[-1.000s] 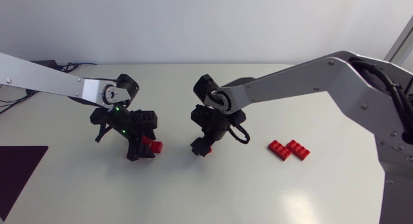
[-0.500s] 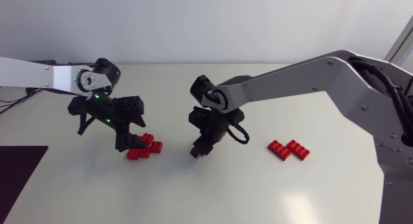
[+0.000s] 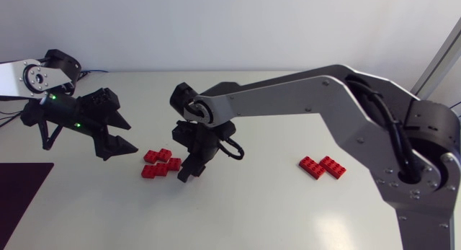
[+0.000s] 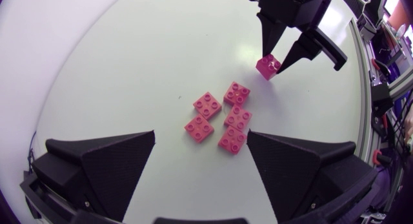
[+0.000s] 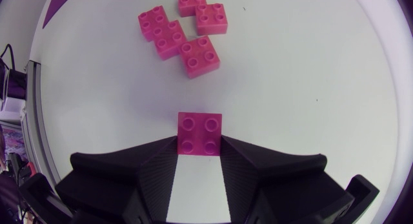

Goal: Sort duplo bricks by size, large to the right and small to the left

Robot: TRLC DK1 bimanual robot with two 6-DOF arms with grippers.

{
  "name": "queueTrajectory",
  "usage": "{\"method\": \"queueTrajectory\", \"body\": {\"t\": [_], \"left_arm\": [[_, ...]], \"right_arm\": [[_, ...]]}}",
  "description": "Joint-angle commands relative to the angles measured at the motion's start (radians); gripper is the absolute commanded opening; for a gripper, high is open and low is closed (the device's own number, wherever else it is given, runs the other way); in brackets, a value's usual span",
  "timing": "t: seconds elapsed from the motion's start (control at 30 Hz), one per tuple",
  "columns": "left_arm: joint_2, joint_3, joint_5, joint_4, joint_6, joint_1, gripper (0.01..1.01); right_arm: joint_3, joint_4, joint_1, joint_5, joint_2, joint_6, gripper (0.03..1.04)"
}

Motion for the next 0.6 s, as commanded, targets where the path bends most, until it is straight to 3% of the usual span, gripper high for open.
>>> {"method": "queueTrajectory", "body": {"t": [0.0, 0.33, 0.57], "left_arm": [[-0.015, -0.046, 0.021, -0.011, -0.01, 0.028, 0.99], [-0.032, -0.063, 0.021, 0.029, -0.085, 0.076, 0.99], [-0.081, -0.115, 0.021, 0.06, -0.108, 0.082, 0.99]], "right_arm": [[0.055, -0.031, 0.015, -0.007, 0.043, -0.01, 0.36], [0.215, -0.095, 0.071, -0.017, 0.155, -0.011, 0.38], [0.251, -0.11, 0.095, -0.022, 0.199, -0.013, 0.61]]}}
